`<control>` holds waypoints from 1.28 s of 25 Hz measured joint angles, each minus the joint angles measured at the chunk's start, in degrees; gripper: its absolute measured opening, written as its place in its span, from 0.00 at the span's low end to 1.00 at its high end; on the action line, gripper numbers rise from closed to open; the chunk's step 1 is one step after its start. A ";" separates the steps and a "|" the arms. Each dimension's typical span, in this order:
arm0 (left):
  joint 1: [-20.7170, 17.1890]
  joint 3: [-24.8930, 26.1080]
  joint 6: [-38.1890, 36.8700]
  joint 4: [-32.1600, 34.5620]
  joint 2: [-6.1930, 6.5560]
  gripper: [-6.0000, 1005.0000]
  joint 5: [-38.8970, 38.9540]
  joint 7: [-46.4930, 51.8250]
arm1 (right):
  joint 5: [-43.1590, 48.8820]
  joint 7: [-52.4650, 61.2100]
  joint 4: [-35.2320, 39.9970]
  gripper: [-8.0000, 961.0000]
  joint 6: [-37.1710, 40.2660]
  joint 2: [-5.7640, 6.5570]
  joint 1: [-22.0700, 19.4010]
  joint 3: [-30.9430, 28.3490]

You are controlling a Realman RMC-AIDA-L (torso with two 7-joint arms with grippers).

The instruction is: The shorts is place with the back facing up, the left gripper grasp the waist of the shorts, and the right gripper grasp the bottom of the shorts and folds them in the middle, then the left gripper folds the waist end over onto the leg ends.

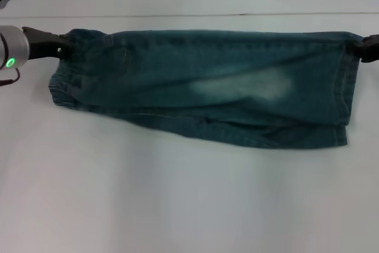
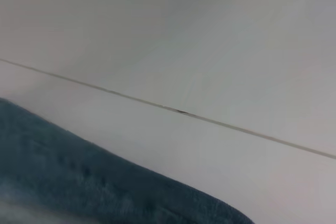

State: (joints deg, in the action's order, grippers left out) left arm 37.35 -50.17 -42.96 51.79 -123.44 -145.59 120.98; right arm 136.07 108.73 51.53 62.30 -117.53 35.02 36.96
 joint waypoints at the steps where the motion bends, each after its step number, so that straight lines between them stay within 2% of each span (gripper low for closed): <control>1: -0.10 -0.07 0.59 -0.17 0.00 0.10 0.00 -0.12 | -0.01 -0.12 -0.49 0.05 -0.51 0.10 0.20 0.03; 3: -0.27 -0.37 1.63 -0.64 -0.02 0.10 0.28 -0.57 | 0.13 -0.42 -1.89 0.05 -1.96 0.21 0.72 0.35; 11: -0.47 -1.72 4.14 -1.38 -0.49 0.10 0.41 -4.11 | 1.70 0.53 -4.33 0.17 -5.84 0.25 1.34 2.13; 16: -2.21 -1.72 5.31 1.47 -0.42 0.27 0.70 -4.33 | 3.00 1.73 -3.40 0.24 -5.39 0.41 0.67 2.18; 21: -5.24 -1.53 4.00 5.79 -0.24 0.46 3.09 -5.93 | 3.02 1.88 0.91 0.44 -3.80 -0.21 -1.70 1.88; 24: -8.18 -0.61 -1.87 8.99 0.50 0.56 9.66 -10.90 | -0.65 -0.94 5.28 0.58 1.56 -0.98 -4.23 1.69; 26: -9.92 1.21 -8.58 10.37 1.15 0.62 14.69 -15.50 | -4.52 -4.04 7.64 0.69 7.26 -1.15 -5.82 1.73; 29: -11.64 7.14 -20.50 10.27 1.62 0.71 19.63 -23.53 | -7.52 -8.25 9.19 0.81 14.40 -1.57 -7.32 2.02; 32: -12.45 12.57 -27.93 7.52 2.26 0.80 20.12 -28.75 | -8.10 -12.08 8.58 0.93 19.07 -1.99 -7.73 2.19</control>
State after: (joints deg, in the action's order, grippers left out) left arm 24.90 -37.59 -70.89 59.30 -121.18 -125.47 92.23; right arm 127.97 96.65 60.11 81.37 -119.52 27.29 39.15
